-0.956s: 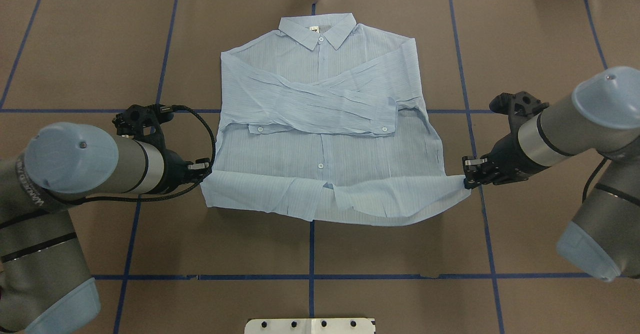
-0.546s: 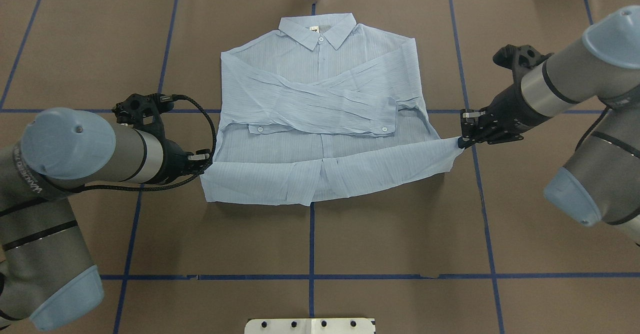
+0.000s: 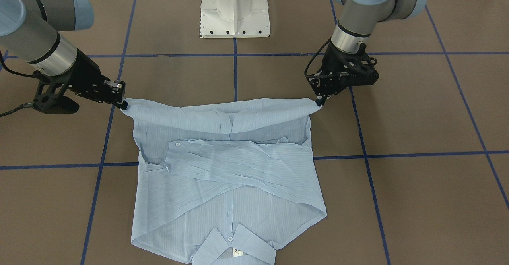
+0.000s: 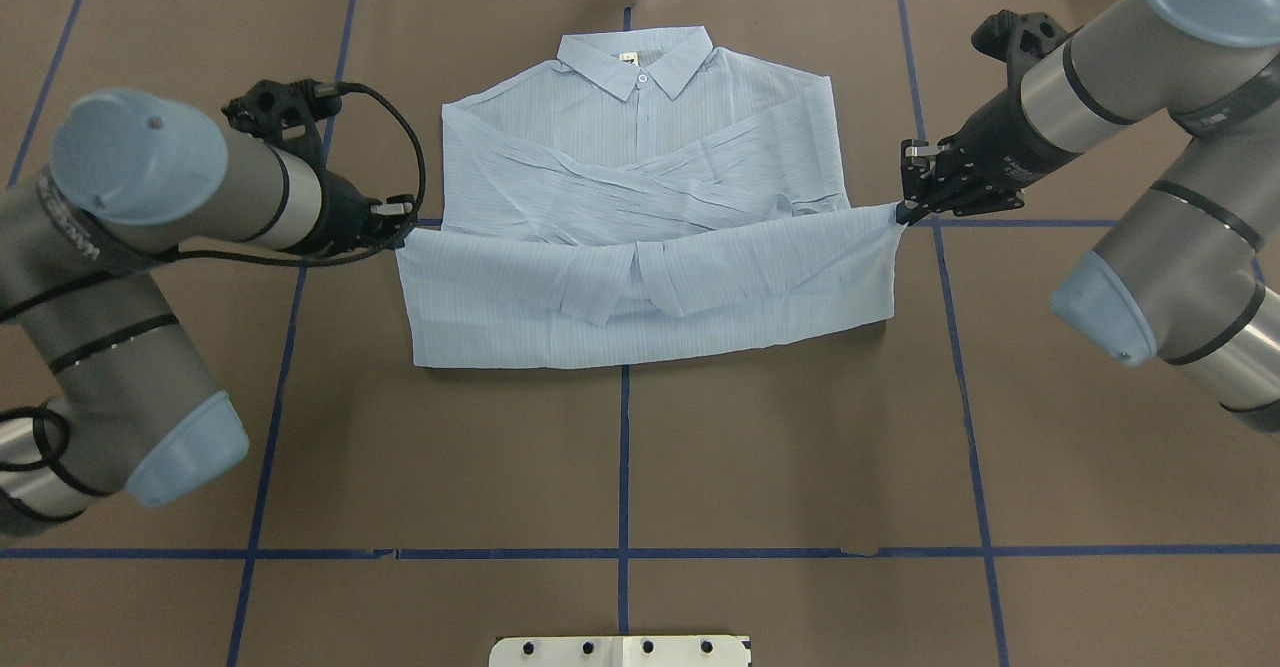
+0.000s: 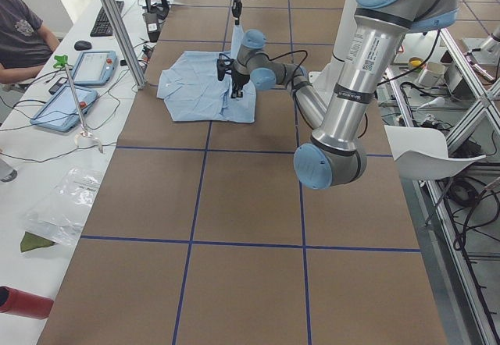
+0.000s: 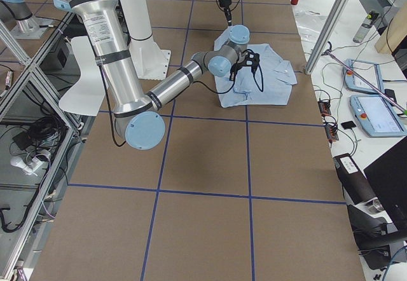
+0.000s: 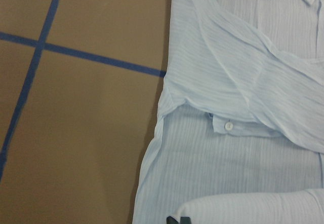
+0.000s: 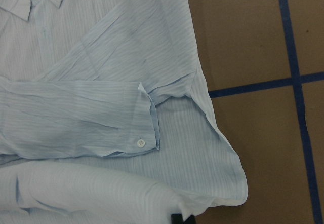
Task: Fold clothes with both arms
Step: 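Lift the hem with both grippers and carry it toward the collar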
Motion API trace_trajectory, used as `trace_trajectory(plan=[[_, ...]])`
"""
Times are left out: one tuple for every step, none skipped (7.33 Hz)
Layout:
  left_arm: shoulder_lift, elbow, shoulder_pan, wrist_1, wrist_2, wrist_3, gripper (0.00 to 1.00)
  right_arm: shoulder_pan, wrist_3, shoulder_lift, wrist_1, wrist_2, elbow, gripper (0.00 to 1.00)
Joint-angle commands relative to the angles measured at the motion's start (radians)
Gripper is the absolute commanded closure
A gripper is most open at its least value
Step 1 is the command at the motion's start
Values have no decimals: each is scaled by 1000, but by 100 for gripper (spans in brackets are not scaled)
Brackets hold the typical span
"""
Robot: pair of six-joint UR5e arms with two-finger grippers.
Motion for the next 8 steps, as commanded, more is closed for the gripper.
trace_trajectory(plan=[[-51, 108, -135, -62, -96, 84, 100, 60, -1, 55, 2, 1, -72, 100], [-104, 160, -156, -64, -119, 88, 100, 71, -1, 116, 4, 1, -143, 100], [-181, 269, -155, -96, -119, 84, 100, 83, -1, 175, 5, 6, -222, 100], [-198, 366, -155, -197, -117, 81, 100, 89, -1, 224, 8, 6, -286, 100], [-200, 452, -155, -298, -117, 81, 100, 91, -6, 265, 13, 6, -351, 100], [-201, 515, -156, -364, -116, 82, 100, 94, -13, 304, 15, 4, -407, 100], [-201, 538, -172, -391, -116, 87, 100, 101, -25, 339, 16, 4, -467, 100], [-203, 552, -178, -392, -116, 88, 100, 103, -30, 373, 16, 0, -524, 100]])
